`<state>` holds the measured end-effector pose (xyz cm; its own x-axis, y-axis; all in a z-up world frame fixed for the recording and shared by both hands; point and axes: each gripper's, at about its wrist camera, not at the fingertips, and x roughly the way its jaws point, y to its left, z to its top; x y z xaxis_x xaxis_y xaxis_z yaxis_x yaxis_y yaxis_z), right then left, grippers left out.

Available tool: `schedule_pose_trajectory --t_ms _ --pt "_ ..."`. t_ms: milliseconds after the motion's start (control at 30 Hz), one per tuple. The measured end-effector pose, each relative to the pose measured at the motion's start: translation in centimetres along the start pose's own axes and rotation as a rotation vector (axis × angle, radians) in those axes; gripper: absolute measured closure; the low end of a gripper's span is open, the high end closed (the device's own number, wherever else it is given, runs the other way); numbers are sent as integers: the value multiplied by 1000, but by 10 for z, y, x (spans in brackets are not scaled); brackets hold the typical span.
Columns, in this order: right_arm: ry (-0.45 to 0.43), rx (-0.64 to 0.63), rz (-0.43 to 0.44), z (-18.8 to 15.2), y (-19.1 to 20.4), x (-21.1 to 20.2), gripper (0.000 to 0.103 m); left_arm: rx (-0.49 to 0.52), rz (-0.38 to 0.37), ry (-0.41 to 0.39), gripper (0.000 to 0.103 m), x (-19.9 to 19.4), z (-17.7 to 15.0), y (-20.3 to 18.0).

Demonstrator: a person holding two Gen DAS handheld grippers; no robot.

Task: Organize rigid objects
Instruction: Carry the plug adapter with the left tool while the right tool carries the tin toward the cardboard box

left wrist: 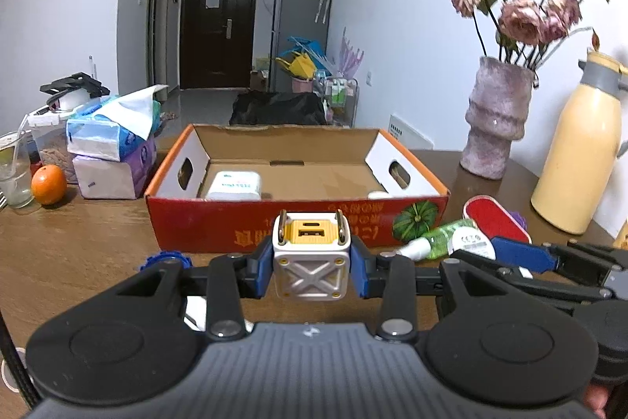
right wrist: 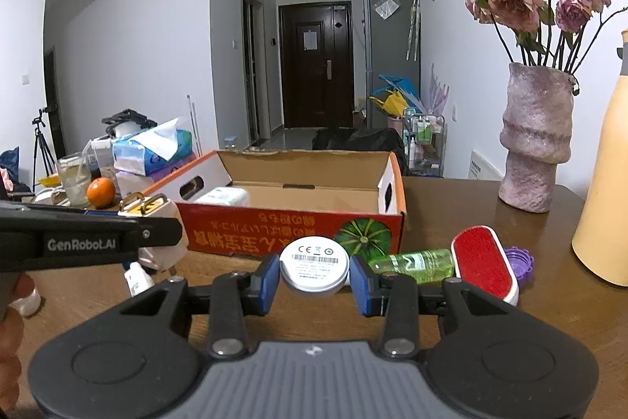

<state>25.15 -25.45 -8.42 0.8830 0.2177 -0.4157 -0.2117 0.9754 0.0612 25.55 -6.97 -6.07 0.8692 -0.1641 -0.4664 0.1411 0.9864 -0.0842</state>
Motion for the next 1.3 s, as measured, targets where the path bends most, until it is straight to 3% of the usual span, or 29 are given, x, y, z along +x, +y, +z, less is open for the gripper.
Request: schedule_pose_trajectory --t_ms 533,1300 --pt "-48 37 2 27 11 26 65 -53 28 -68 63 18 33 15" --pt "-68 57 -27 60 5 109 65 -76 73 -92 63 95 76 31"
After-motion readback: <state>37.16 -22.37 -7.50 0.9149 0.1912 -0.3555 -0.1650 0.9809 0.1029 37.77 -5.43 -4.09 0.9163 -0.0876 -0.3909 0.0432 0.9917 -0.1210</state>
